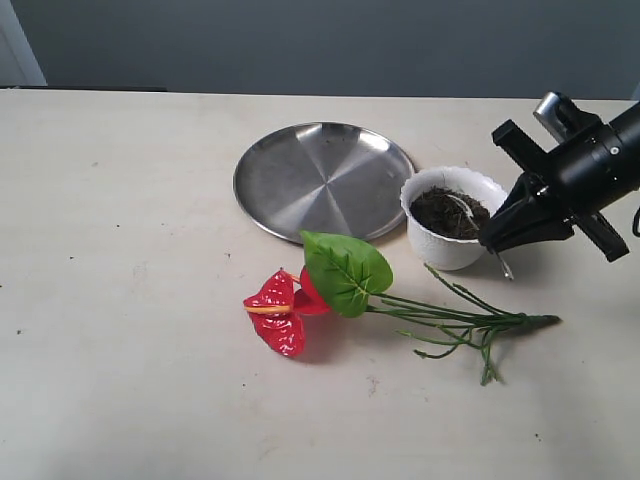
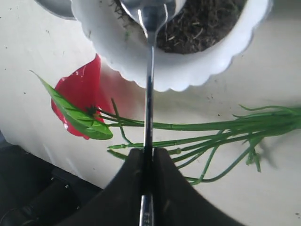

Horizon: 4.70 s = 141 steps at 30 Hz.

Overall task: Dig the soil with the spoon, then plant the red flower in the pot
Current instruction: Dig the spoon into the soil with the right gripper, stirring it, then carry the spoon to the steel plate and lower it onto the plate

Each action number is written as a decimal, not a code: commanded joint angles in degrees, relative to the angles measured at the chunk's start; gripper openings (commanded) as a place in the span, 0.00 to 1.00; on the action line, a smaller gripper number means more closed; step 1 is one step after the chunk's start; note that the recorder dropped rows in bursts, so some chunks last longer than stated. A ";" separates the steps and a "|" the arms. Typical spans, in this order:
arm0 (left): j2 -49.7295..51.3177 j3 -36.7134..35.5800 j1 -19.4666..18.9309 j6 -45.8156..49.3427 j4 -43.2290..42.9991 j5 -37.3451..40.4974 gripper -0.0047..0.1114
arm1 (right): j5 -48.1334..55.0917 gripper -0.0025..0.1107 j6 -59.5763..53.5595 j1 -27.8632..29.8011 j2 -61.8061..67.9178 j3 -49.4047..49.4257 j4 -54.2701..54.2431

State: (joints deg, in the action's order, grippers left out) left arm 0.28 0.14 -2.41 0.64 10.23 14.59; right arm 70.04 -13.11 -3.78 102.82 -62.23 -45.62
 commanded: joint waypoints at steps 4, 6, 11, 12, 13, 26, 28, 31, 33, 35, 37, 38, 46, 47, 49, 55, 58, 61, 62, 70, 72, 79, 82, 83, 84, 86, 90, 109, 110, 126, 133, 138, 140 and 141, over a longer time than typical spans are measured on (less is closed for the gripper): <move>-0.28 -0.14 0.37 -0.06 -0.09 -0.86 0.04 | -0.07 0.02 0.27 0.26 2.77 -0.19 0.40; -0.28 -0.14 0.37 -0.06 -0.09 -0.86 0.04 | -0.07 0.02 0.27 0.26 3.79 -0.19 -0.97; -0.28 -0.14 0.37 -0.06 -0.09 -0.86 0.04 | -0.07 0.02 -3.58 0.26 5.44 -0.19 -7.02; -0.28 -0.14 0.37 -0.06 -0.09 -0.86 0.04 | -0.07 0.02 -3.73 0.26 5.44 -0.19 -7.55; -0.28 -0.14 0.37 -0.06 -0.09 -0.86 0.04 | -0.07 0.02 -3.83 0.26 5.19 -0.19 -7.90; -0.28 -0.14 0.37 -0.06 -0.09 -0.86 0.04 | -0.07 0.02 -3.78 0.37 -0.80 -0.19 -6.41; -0.28 -0.14 0.37 -0.06 -0.09 -0.86 0.04 | -0.07 0.02 -2.16 0.37 -0.80 -0.19 -3.48; -0.28 -0.14 0.37 -0.06 -0.09 -0.86 0.04 | -0.07 0.02 0.10 0.37 -0.28 -0.19 -0.40; -0.28 -0.14 0.37 -0.06 -0.09 -0.86 0.04 | -0.07 0.02 0.10 0.26 0.77 -0.19 -0.74; -0.28 -0.14 0.37 -0.06 -0.09 -0.86 0.04 | -0.07 0.02 0.10 0.26 1.86 -0.09 -0.88; -0.28 -0.14 0.37 -0.06 -0.09 -0.86 0.04 | -0.07 0.02 -0.82 0.26 2.72 -0.08 -2.49; -0.28 -0.14 0.37 -0.06 -0.09 -0.86 0.04 | -0.07 0.02 -1.93 0.26 2.97 -0.08 -3.62; -0.28 -0.14 0.37 -0.06 -0.09 -0.86 0.04 | -0.07 0.02 -5.11 0.26 1.23 -0.08 -7.44; -0.28 -0.14 0.37 -0.06 -0.09 -0.86 0.04 | -0.07 0.02 -5.11 0.26 0.72 -0.08 -7.43; -0.28 -0.14 0.37 -0.06 -0.09 -0.86 0.04 | -0.07 0.02 -5.11 0.26 -0.27 -0.08 -7.11; -0.28 -0.14 0.37 -0.06 -0.09 -0.86 0.04 | -0.39 0.02 -1.03 0.03 -1.24 0.15 0.29; -0.28 -0.14 0.37 -0.06 -0.09 -0.86 0.04 | -2.05 0.02 0.07 -1.70 -0.86 0.78 2.61; -0.28 -0.14 0.37 -0.06 -0.09 -0.86 0.04 | -0.07 0.02 -1.53 -3.24 0.09 0.78 -0.77; -0.28 -0.14 0.37 -0.06 -0.09 -0.86 0.04 | -0.07 0.02 -3.24 -3.66 0.09 0.78 -2.69; -0.28 -0.14 0.37 -0.06 -0.09 -0.86 0.04 | -0.07 0.02 -6.40 -3.66 -1.64 0.78 -5.86; -0.28 -0.14 0.37 -0.06 -0.09 -0.86 0.04 | -0.07 0.02 -6.40 -3.66 -2.24 0.66 -5.72; -0.28 -0.14 0.37 -0.06 -0.09 -0.86 0.04 | -0.38 0.02 -6.40 -3.66 -5.44 -3.59 -7.54; -0.28 -0.14 0.37 -0.06 -0.09 -0.86 0.04 | -1.55 0.02 -7.38 -5.37 -5.58 -6.67 -10.47; -0.28 -0.14 0.37 -0.06 -0.09 -0.86 0.04 | -2.35 0.02 -7.93 -6.34 -5.23 -8.26 -10.36; -0.28 -0.14 0.37 -0.06 -0.09 -0.86 0.04 | -3.50 0.02 -8.03 -8.03 -4.60 -9.91 -9.65; -0.28 -0.14 0.37 -0.06 -0.09 -0.86 0.04 | -4.89 0.02 -8.24 -10.79 -2.84 -13.54 -8.09; -0.28 -0.14 0.37 -0.06 -0.09 -0.86 0.04 | -8.31 0.02 -5.16 -18.09 3.54 -24.22 1.79; -0.28 -0.14 0.37 -0.06 -0.09 -0.86 0.04 | -11.09 0.02 7.37 -26.64 29.34 -48.58 28.35; -0.28 -0.14 0.37 -0.06 -0.09 -0.86 0.04 | -11.38 0.02 7.37 -26.64 29.83 -48.69 29.05; -0.28 -0.14 0.37 -0.06 -0.09 -0.86 0.04 | -17.28 0.02 5.65 -26.64 34.55 -49.07 30.04; -0.28 -0.14 0.37 -0.06 -0.09 -0.86 0.04 | -18.03 0.02 4.67 -26.64 34.69 -49.07 29.50; -0.28 -0.14 0.37 -0.06 -0.09 -0.86 0.04 | -17.44 0.02 2.30 -26.64 34.69 -49.07 27.58; -0.28 -0.14 0.37 -0.06 -0.09 -0.86 0.04 | -17.39 0.02 1.52 -26.64 34.69 -49.07 27.07; -0.28 -0.14 0.37 -0.06 -0.09 -0.86 0.04 | -17.39 0.02 1.08 -26.64 34.69 -49.07 26.89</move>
State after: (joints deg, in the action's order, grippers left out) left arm 0.28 0.14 -2.41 0.64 10.23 14.59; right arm 52.72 -10.39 -30.46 137.63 -110.88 -17.91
